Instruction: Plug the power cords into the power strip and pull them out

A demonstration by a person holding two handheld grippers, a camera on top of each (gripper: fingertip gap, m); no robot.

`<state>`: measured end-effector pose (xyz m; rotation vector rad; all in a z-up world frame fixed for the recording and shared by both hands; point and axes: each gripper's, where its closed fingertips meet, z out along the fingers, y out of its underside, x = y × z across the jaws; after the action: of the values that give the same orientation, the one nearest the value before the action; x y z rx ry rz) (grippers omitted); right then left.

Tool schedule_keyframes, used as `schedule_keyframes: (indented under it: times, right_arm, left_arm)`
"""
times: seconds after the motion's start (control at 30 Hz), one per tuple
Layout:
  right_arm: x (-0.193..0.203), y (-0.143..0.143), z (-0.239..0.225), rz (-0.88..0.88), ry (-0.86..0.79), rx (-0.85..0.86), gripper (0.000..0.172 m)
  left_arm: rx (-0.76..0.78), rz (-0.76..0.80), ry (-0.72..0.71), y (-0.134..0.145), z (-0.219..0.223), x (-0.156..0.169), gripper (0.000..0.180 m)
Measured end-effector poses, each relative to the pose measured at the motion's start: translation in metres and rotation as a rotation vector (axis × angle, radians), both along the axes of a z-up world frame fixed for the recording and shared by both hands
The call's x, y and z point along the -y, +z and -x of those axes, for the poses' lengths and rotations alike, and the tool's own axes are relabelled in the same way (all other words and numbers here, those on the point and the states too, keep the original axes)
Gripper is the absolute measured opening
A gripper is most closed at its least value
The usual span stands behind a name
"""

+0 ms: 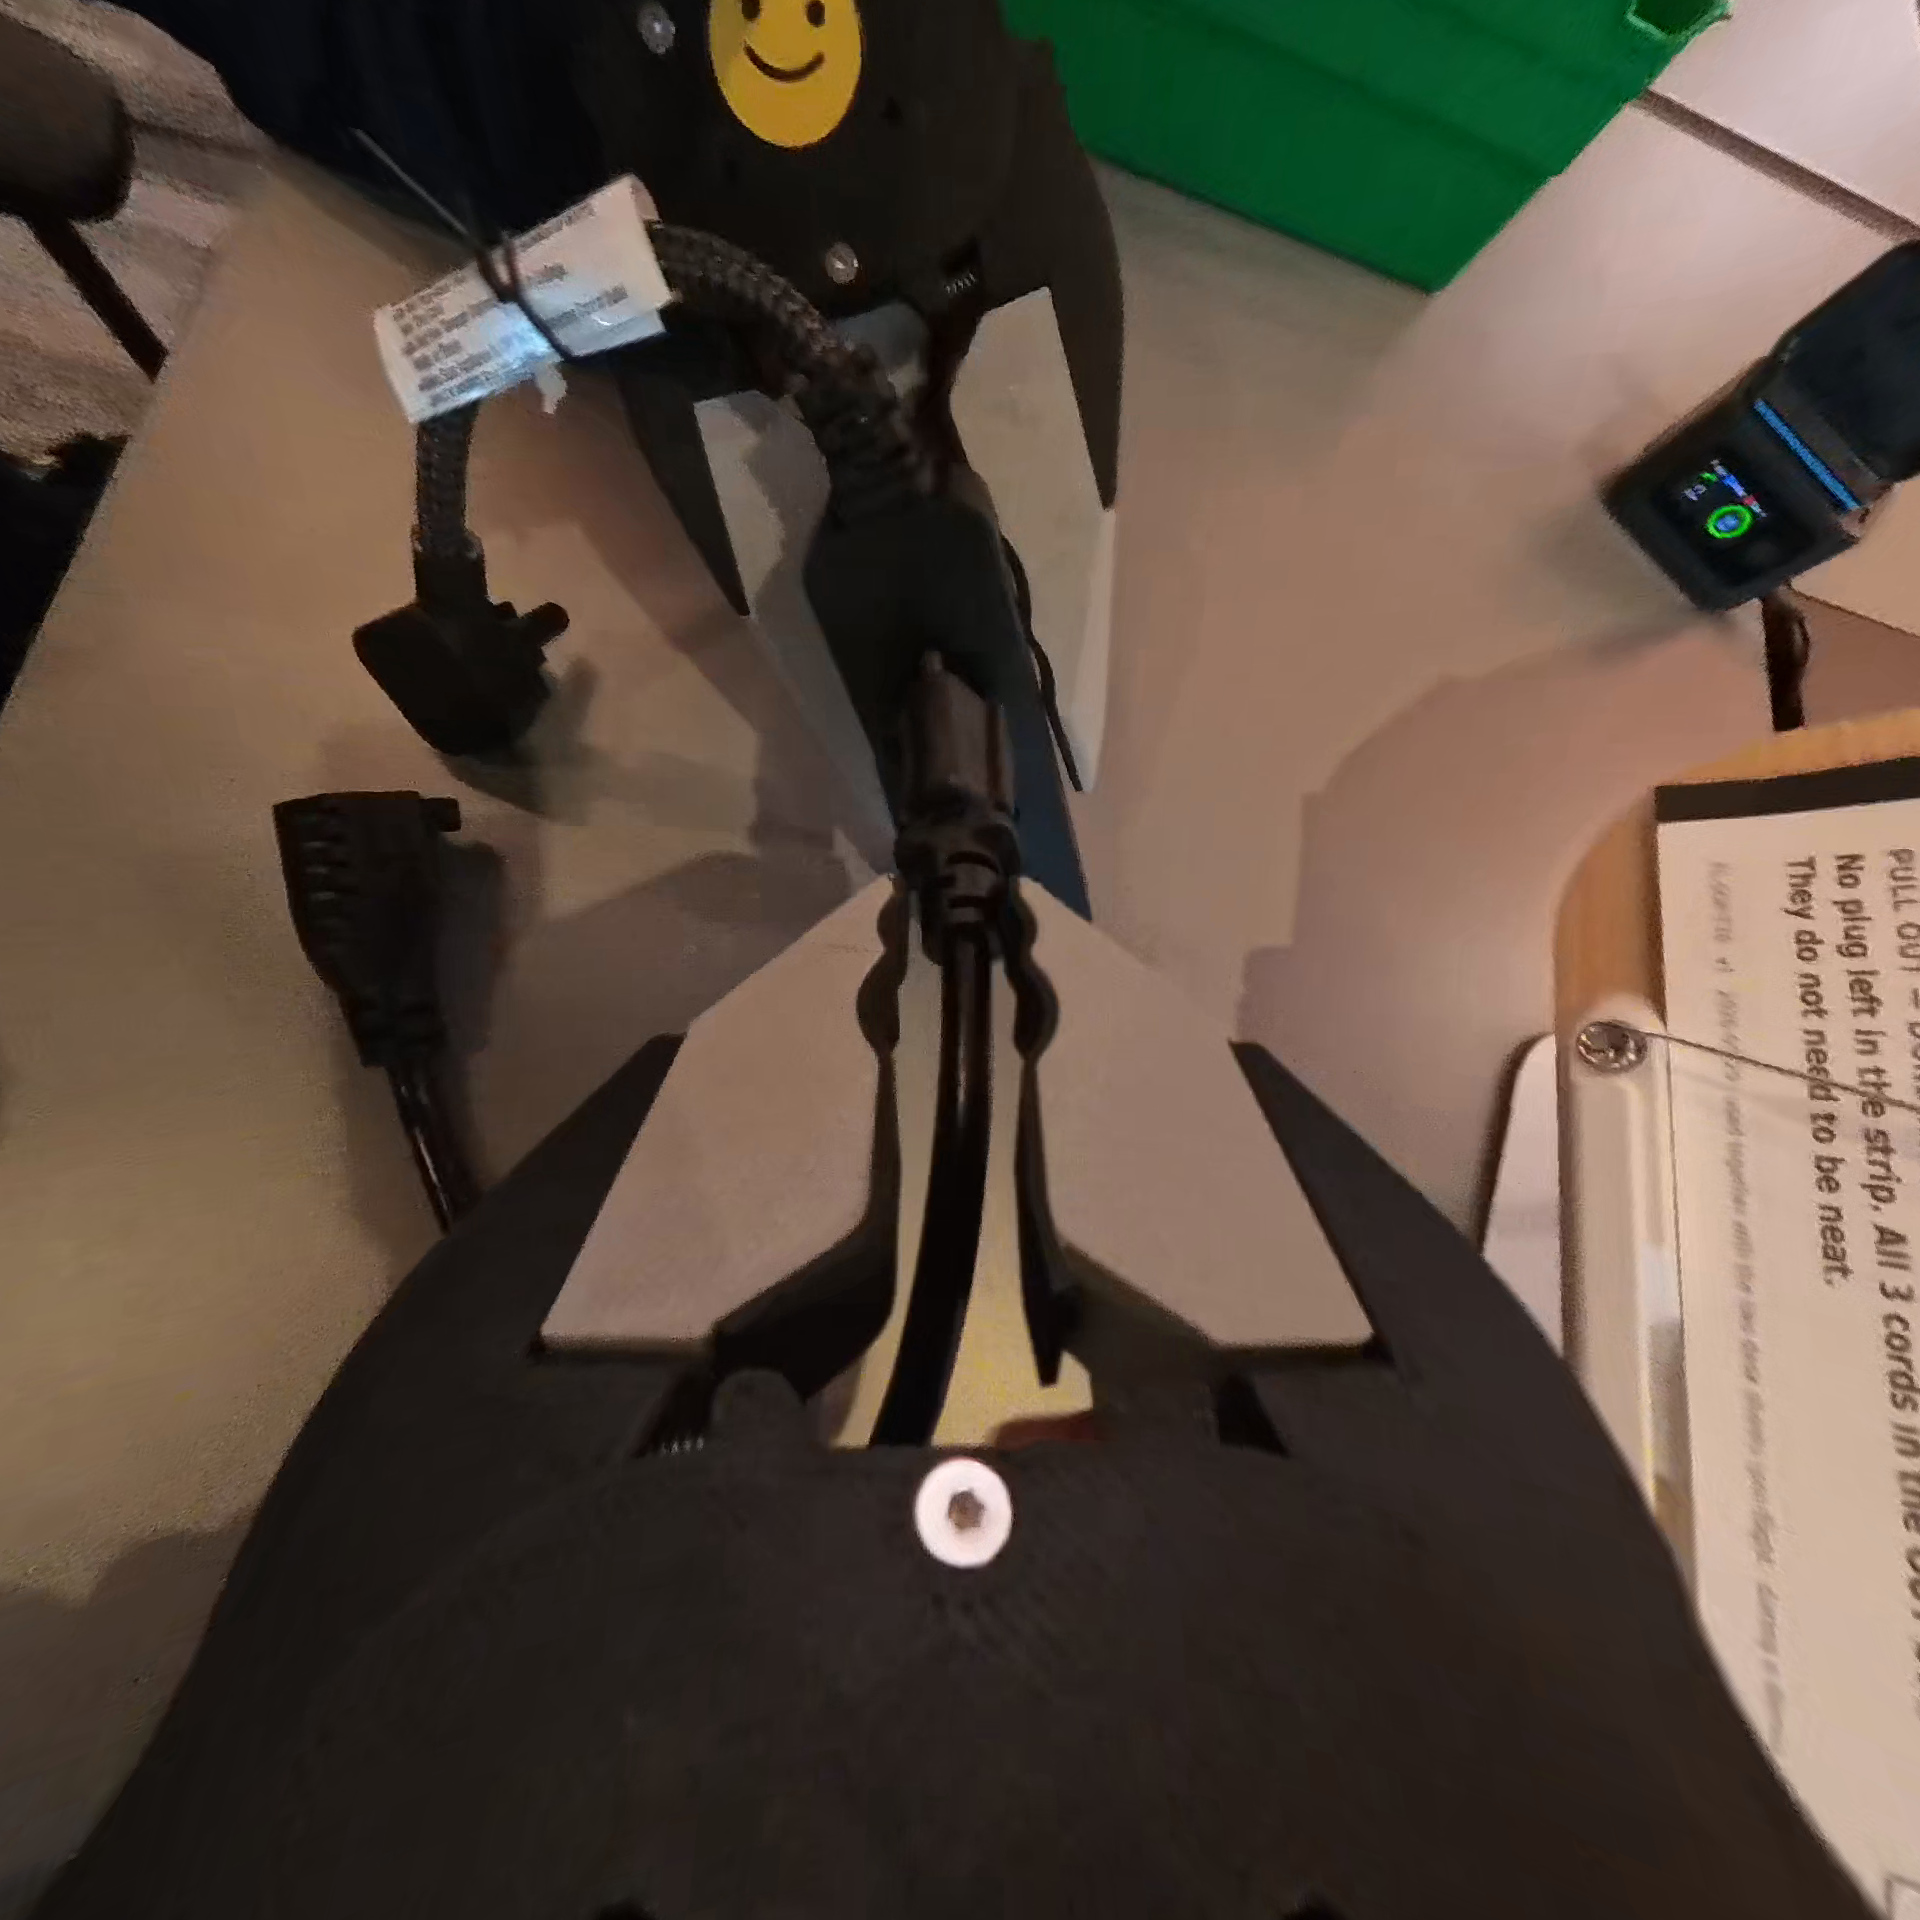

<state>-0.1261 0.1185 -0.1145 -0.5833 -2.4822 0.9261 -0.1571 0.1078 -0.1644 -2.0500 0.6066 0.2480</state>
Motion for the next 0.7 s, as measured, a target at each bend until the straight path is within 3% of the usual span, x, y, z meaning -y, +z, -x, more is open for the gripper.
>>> schedule_keyframes:
  times: [0.43,0.53,0.7]
  right_arm:
    - [0.0038,0.0016,0.0022,0.035,-0.002,-0.085,0.021]
    - [0.0030,0.0040,0.0037,0.082,-0.029,-0.064,0.033]
    - [0.0087,0.0020,0.0033,0.169,-0.065,0.069,0.022]
  left_arm:
    - [0.050,-0.002,0.006,-0.0009,0.0034,-0.0004,0.044]
    - [0.044,-0.005,0.007,-0.0004,0.0026,-0.0008,0.043]
    - [0.043,-0.003,0.011,-0.0006,0.0026,-0.0008,0.044]
